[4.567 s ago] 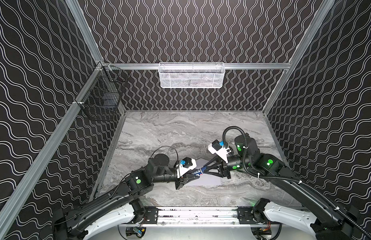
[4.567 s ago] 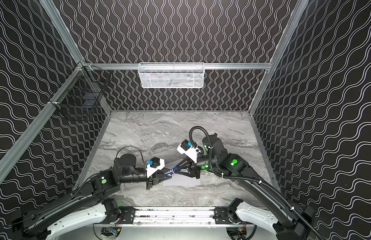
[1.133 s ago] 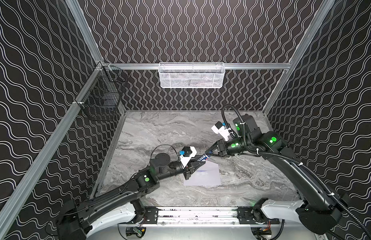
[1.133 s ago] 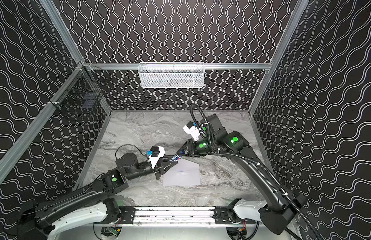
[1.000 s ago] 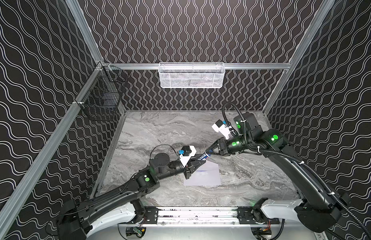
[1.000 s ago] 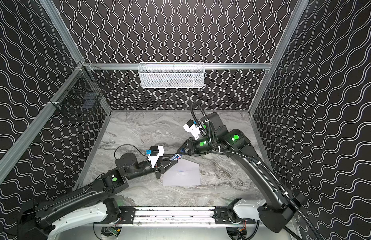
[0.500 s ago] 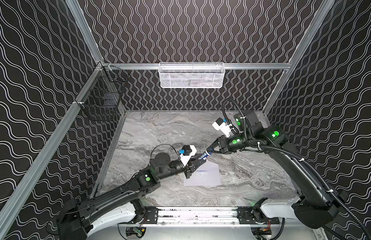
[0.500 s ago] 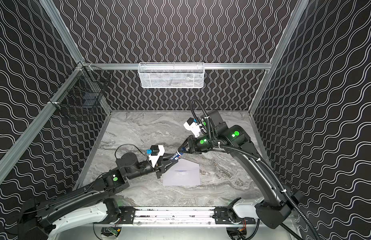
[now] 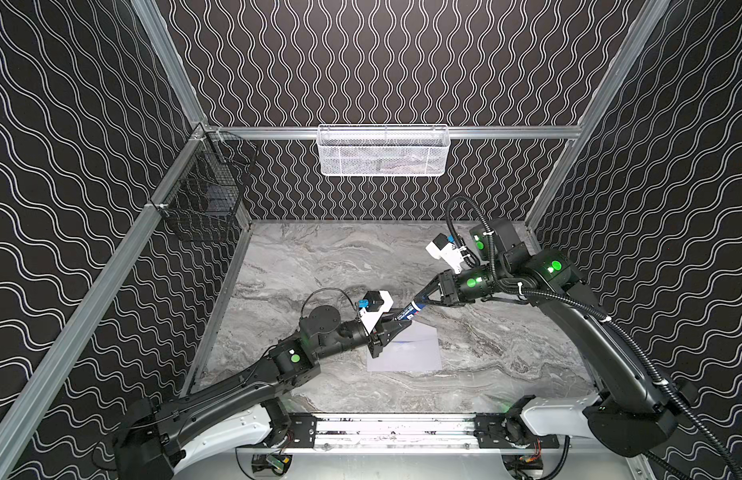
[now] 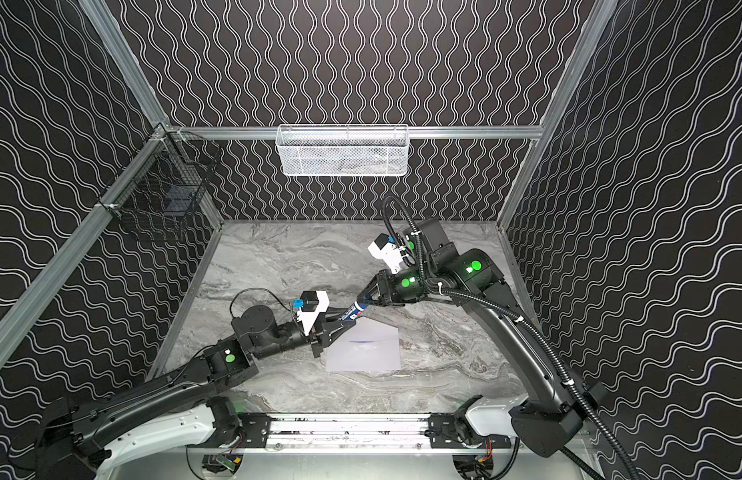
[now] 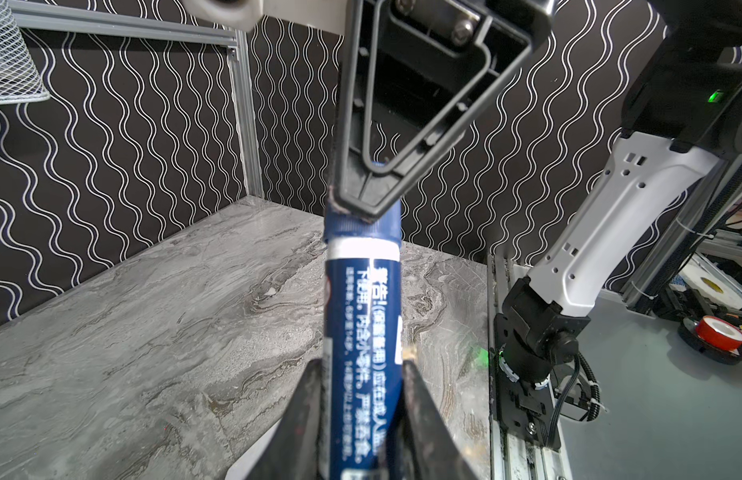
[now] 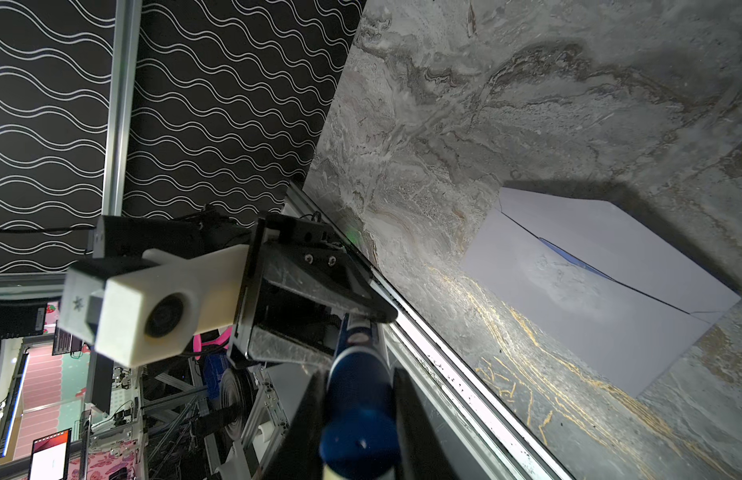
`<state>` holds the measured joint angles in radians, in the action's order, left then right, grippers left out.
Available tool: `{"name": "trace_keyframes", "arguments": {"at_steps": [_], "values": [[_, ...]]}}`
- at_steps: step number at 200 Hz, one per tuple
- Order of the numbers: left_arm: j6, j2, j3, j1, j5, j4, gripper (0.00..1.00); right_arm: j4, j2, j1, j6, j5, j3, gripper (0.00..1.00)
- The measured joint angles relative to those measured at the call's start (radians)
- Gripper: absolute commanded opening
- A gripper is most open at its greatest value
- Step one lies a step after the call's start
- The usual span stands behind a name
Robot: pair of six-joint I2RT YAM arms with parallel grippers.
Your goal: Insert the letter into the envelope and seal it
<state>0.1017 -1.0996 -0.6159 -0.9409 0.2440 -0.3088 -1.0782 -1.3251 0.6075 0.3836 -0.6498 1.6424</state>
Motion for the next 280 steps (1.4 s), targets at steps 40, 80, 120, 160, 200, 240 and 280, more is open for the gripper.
{"name": "trace_keyframes", "arguments": {"at_steps": [40, 80, 120, 160, 200, 240, 280], "values": [[0.0, 0.005, 0.003, 0.0, 0.0, 0.011, 0.0, 0.002, 0.004, -0.01, -0.003, -0.01, -0.012, 0.0], [0.029, -0.011, 0.042, 0.005, -0.064, 0.403, 0.0, 0.091, 0.041, -0.031, -0.01, -0.009, -0.006, 0.0], [0.029, 0.003, 0.041, 0.004, -0.076, 0.518, 0.0, 0.118, 0.041, -0.052, -0.028, 0.005, -0.017, 0.0], [0.029, 0.041, 0.008, 0.004, -0.075, 0.55, 0.0, 0.159, 0.129, -0.185, -0.041, 0.15, -0.285, 0.0], [0.029, 0.051, -0.046, 0.004, -0.052, 0.54, 0.0, 0.265, 0.184, -0.254, 0.002, 0.336, -0.632, 0.0], [0.03, 0.064, -0.055, 0.004, -0.016, 0.491, 0.0, 0.405, 0.176, -0.263, 0.073, 0.411, -0.896, 0.0], [0.042, 0.056, -0.06, 0.004, 0.023, 0.435, 0.0, 0.512, 0.135, -0.264, 0.107, 0.451, -1.018, 0.0]]}}
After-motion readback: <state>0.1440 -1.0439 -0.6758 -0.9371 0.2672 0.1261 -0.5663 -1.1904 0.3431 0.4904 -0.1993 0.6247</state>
